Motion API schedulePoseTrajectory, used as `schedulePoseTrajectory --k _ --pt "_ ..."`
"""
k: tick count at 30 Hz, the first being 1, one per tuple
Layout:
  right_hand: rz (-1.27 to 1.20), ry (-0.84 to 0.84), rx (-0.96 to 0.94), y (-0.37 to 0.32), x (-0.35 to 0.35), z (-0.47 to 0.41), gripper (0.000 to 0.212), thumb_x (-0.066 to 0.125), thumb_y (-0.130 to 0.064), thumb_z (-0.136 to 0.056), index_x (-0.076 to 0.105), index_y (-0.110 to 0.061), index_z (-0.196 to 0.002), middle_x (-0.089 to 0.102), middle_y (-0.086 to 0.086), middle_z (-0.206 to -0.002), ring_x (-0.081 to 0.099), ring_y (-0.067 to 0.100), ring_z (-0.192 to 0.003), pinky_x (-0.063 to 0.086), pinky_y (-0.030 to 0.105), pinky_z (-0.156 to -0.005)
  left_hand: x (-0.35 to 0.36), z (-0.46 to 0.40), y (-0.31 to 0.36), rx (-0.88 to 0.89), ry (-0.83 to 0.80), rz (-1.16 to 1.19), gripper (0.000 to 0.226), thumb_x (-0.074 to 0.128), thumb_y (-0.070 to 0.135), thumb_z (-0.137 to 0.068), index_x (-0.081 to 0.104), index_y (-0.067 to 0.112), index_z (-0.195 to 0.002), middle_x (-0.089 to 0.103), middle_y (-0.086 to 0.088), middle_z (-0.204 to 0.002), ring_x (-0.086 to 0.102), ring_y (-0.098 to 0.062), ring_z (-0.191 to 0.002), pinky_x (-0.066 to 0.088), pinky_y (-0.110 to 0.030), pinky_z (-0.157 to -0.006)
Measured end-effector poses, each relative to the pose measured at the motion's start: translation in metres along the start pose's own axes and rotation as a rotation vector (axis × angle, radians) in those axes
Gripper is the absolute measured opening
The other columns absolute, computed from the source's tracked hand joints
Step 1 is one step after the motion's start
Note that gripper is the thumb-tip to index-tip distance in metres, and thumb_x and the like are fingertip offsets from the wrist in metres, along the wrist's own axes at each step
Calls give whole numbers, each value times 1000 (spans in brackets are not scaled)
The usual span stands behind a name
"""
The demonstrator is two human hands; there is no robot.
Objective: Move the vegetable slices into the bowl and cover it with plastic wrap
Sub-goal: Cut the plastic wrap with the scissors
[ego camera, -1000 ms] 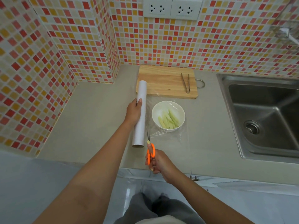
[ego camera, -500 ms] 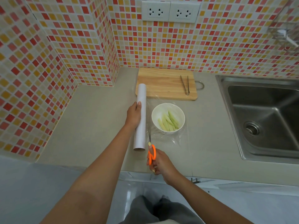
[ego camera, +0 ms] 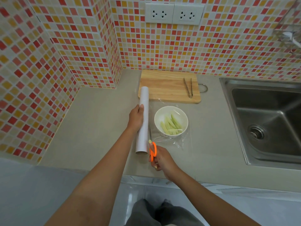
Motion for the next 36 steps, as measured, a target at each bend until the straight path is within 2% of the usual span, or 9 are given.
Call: schedulePoseTrajectory --k 4,8,13,18,21,24,26,30,36 --pt "25 8 21 -5 2 -5 51 50 -65 -84 49 -17 -65 52 2 -56 38 11 -34 24 14 -42 0 1 0 -1 0 7 38 33 31 -102 34 15 -68 35 2 -63 33 -12 -59 25 -31 -57" --pt "15 7 -13 -8 2 -12 49 51 -63 -84 48 -19 -64 52 -3 -50 36 10 -34 22 14 -42 -1 2 1 -9 -3 16 39 33 31 -102 33 18 -66 35 2 -63 33 -12 -58 25 -30 -57" --pt "-9 6 -40 -14 3 -17 48 53 -62 -83 46 -21 -59 47 -1 -52 33 10 -35 20 16 -43 -2 1 2 -14 -1 21 36 32 31 -102 45 8 -78 41 1 -67 37 -11 -61 29 -30 -59" --pt "12 12 -75 -23 3 -24 49 52 -61 -84 44 -24 -52 44 -2 -48 33 9 -34 19 15 -41 -3 1 6 -17 -7 29 35 32 31 -102 47 8 -81 43 -8 -73 38 -15 -65 29 -32 -63" --pt "8 12 -113 -25 3 -27 48 52 -55 -86 46 -27 -48 44 -2 -50 33 9 -34 19 15 -41 -3 1 7 -10 -5 10 35 32 30 -102 45 7 -80 41 -5 -70 36 -13 -62 28 -31 -63" --pt "13 31 -115 -31 4 -30 51 50 -59 -85 47 -28 -45 45 -2 -48 34 10 -33 20 14 -40 -3 1 7 -4 -20 9 41 31 31 -102 53 0 -86 45 -11 -77 39 -17 -69 29 -32 -65" --pt "14 36 -134 -35 5 -32 49 49 -57 -86 46 -29 -46 44 -2 -48 34 10 -32 20 14 -40 -3 1 6 -3 -19 9 42 31 31 -102 53 -1 -86 45 -10 -76 39 -16 -67 29 -32 -65" --pt "10 36 -144 -38 4 -35 41 52 -53 -82 44 -28 -50 45 -3 -49 32 9 -33 19 14 -40 -4 1 7 -3 -7 5 35 32 30 -102 41 8 -77 37 1 -66 33 -11 -60 26 -31 -62" --pt "69 67 -83 -47 5 -43 48 48 -59 -85 46 -20 -57 49 0 -51 33 11 -34 21 18 -44 -7 1 7 -5 -21 -2 38 31 31 -102 49 4 -83 46 -13 -78 39 -18 -69 30 -32 -67"
Point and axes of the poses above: each hand's wrist, its own z-axis away from the middle knuckle, its own x-axis out of the palm, y = z × x, the point moved 1 cm from there along -z, towards the middle knuckle
